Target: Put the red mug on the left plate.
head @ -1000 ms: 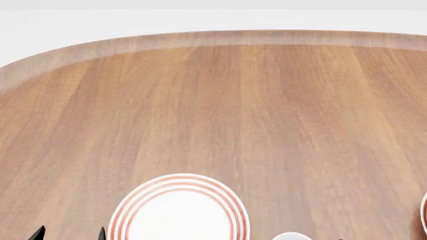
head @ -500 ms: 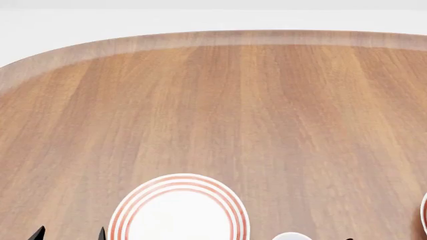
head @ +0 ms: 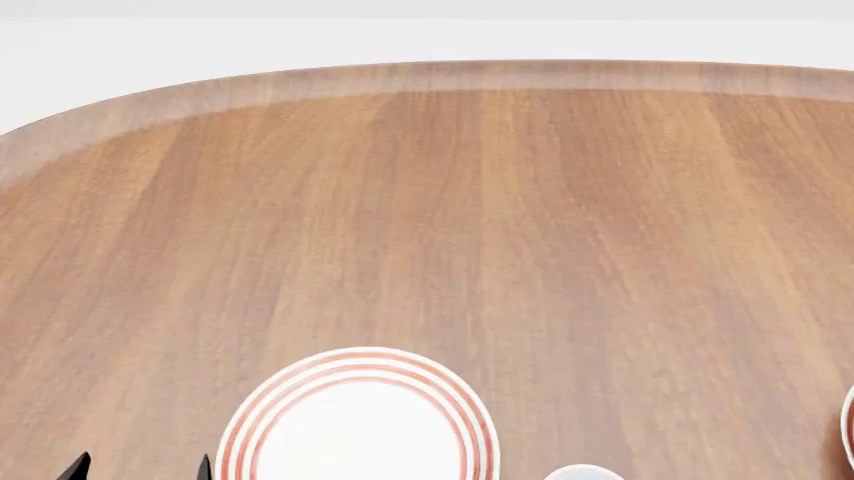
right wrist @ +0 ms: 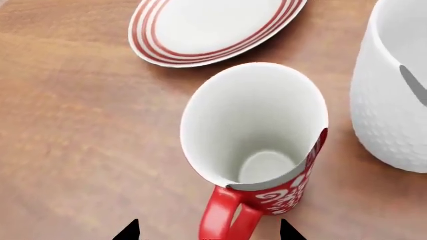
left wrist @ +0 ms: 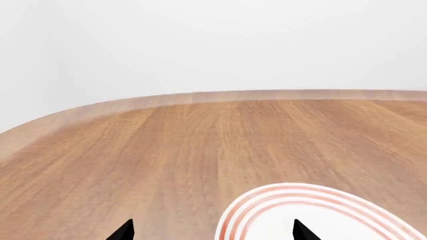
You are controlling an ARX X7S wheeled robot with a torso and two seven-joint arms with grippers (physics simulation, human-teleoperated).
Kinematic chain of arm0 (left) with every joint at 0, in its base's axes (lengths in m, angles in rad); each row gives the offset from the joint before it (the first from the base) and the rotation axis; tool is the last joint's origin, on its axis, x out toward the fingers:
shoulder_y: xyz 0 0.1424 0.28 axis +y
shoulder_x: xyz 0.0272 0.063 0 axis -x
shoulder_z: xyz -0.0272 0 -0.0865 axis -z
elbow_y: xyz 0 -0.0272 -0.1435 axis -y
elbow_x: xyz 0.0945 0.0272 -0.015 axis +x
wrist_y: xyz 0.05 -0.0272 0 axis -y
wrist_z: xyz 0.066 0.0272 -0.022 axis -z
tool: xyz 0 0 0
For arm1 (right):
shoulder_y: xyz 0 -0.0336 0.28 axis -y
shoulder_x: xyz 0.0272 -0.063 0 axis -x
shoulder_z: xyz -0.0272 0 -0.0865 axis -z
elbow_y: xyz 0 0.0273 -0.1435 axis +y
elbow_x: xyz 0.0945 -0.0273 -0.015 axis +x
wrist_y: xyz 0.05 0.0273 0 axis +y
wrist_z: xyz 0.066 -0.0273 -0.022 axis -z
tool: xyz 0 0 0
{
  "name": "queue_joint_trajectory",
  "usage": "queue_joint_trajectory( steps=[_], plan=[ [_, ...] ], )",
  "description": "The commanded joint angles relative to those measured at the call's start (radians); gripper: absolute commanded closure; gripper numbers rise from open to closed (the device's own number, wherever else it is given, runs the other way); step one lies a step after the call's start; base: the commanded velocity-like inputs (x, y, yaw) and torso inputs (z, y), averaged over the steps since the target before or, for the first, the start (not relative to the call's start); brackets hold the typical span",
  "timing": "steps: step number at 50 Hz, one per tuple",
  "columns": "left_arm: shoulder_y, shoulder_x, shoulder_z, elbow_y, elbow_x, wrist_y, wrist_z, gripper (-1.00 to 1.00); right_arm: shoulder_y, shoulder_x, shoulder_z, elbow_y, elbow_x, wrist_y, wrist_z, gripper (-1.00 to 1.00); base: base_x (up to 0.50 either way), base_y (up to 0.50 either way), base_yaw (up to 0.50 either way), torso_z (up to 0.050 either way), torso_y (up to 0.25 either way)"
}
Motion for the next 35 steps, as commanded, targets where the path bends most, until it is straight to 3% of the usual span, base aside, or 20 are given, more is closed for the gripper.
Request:
queue_joint_trajectory(
  steps=[1,16,17,35],
  plan=[
    [-0.001,-0.004,0.004,0.0,-0.004,0.002,-0.003,-1.0,0.016,-0.001,-0.032,0.057,-0.028,-0.026,0.013,-1.0,0.0,0.0,0.0,0.0,0.0],
    [-0.002,-0.008,0.011,0.001,-0.008,0.005,-0.008,-1.0,0.033,0.001,-0.069,0.093,-0.026,-0.047,0.004,-1.0,0.0,0.0,0.0,0.0,0.0],
    [-0.002,-0.008,0.011,0.001,-0.008,0.005,-0.008,-1.0,0.033,0.004,-0.073,0.09,-0.024,-0.038,0.01,1.0,0.0,0.0,0.0,0.0,0.0],
    [-0.003,-0.014,0.018,0.002,-0.012,0.005,-0.015,-1.0,-0.034,0.037,-0.099,-0.084,0.001,-0.025,0.066,1.0,0.0,0.0,0.0,0.0,0.001]
  ],
)
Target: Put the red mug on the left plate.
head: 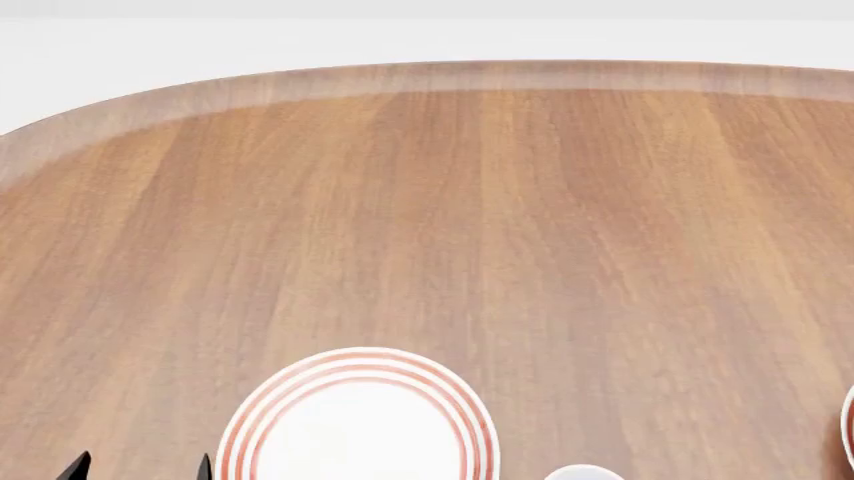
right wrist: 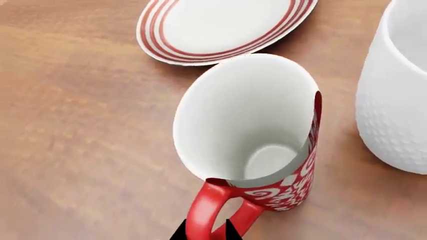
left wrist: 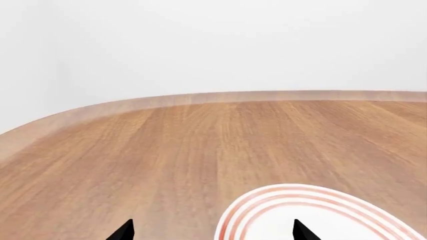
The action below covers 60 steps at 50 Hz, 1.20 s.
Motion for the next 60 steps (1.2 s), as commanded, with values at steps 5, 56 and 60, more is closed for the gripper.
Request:
queue_joint_trajectory(
  steps=[5,56,60],
  plan=[
    [-0.002,-0.004,0.006,-0.003,-0.003,0.003,-0.006,-1.0,-0.054,0.03,-0.025,-0.159,0.015,0.023,0.046,1.0,0.0,0.0,0.0,0.0,0.0],
    [-0.009,-0.018,0.027,-0.009,-0.016,0.006,-0.025,-1.0,-0.076,0.188,-0.253,-0.74,0.12,0.219,-0.012,1.0,0.0,0.0,0.0,0.0,0.0],
    [-0.01,-0.02,0.029,-0.008,-0.016,0.006,-0.027,-1.0,-0.078,0.194,-0.269,-0.756,0.123,0.207,-0.054,1.0,0.0,0.0,0.0,0.0,0.0]
  ],
)
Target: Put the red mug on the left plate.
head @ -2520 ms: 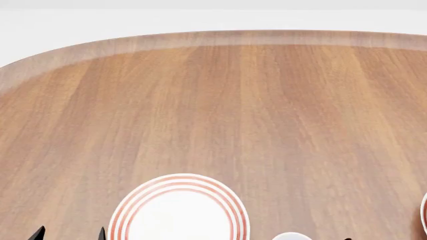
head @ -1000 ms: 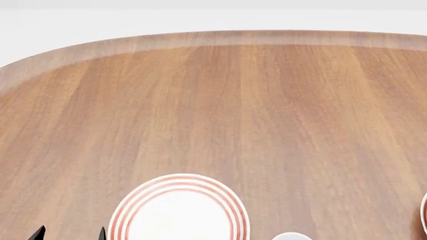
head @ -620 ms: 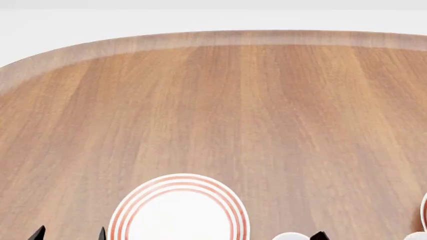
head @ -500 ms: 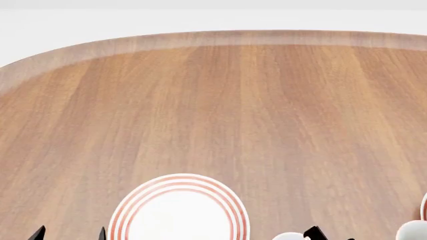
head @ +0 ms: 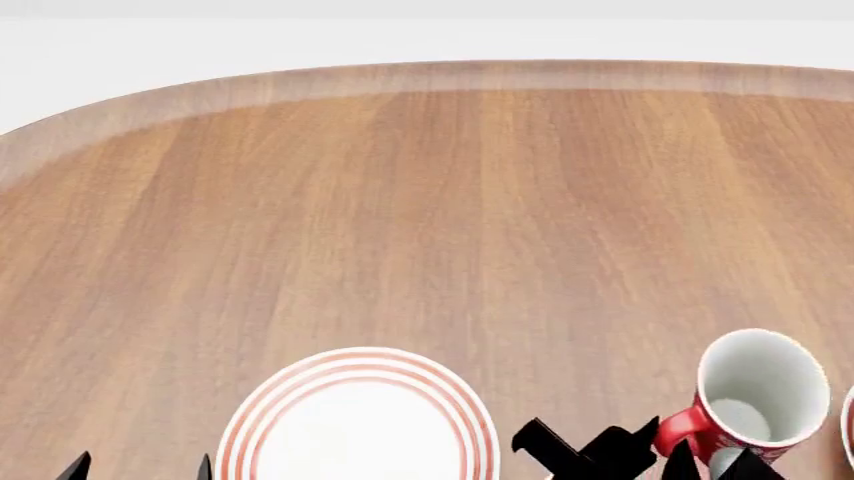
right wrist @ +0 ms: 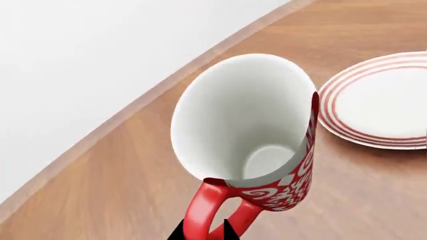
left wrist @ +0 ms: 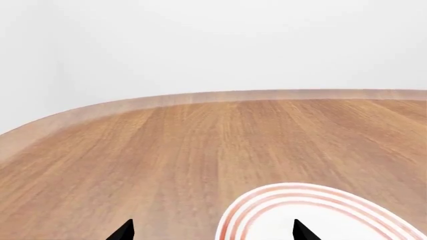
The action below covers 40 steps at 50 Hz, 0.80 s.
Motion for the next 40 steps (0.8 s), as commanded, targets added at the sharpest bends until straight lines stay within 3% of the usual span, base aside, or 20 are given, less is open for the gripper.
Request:
queue_joint_trajectory(
  steps=[1,23,40],
  plan=[
    [-0.002,-0.003,0.004,-0.002,-0.002,0.001,-0.004,-1.0,0.008,0.026,-0.055,-0.071,-0.014,0.003,-0.079,1.0,0.0,0.0,0.0,0.0,0.0],
    [-0.003,-0.009,0.012,-0.001,-0.008,0.004,-0.012,-1.0,0.013,0.062,-0.186,-0.085,-0.014,0.005,-0.276,1.0,0.0,0.0,0.0,0.0,0.0],
    [-0.004,-0.012,0.017,-0.003,-0.013,0.005,-0.017,-1.0,0.007,0.098,-0.351,-0.05,-0.116,-0.032,-0.529,1.0,0.0,0.0,0.0,0.0,0.001]
  ],
)
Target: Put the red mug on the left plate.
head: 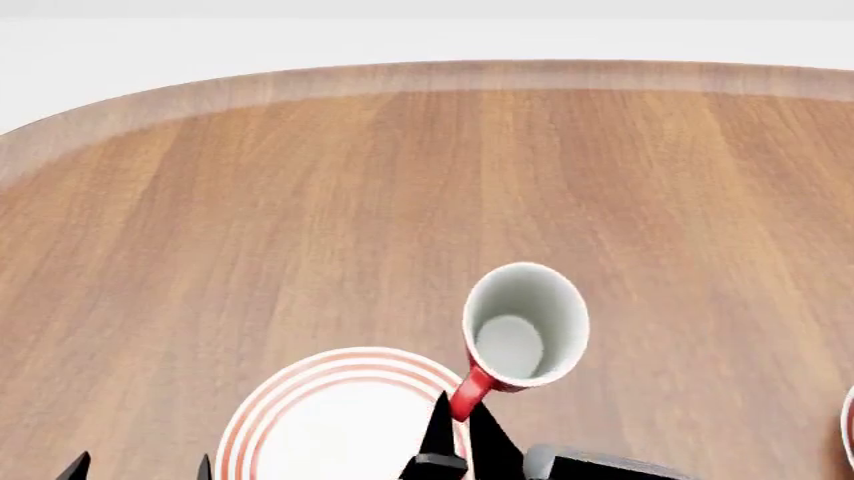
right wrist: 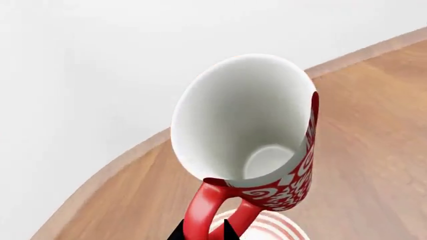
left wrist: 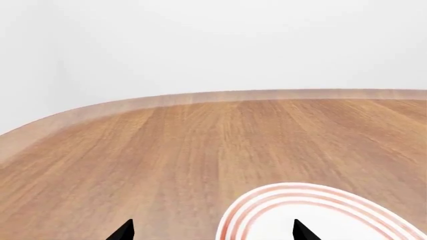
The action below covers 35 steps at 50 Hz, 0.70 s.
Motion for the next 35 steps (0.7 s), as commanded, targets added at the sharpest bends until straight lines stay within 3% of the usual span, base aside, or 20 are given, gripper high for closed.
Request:
queue_joint_trajectory(
  steps=[1,22,35],
  plan=[
    [0.0,-0.002,0.004,0.0,-0.004,0.0,-0.004,-1.0,0.009,0.028,-0.112,0.013,-0.083,0.0,-0.149,1.0,0.0,0.0,0.0,0.0,0.0],
    [-0.003,-0.007,0.01,-0.002,-0.007,0.003,-0.011,-1.0,0.074,0.079,-0.155,0.232,-0.104,-0.031,-0.376,1.0,0.0,0.0,0.0,0.0,0.0],
    [-0.003,-0.01,0.014,-0.001,-0.008,0.004,-0.015,-1.0,0.131,0.082,-0.178,0.297,-0.032,0.045,-0.442,1.0,0.0,0.0,0.0,0.0,0.0]
  ],
)
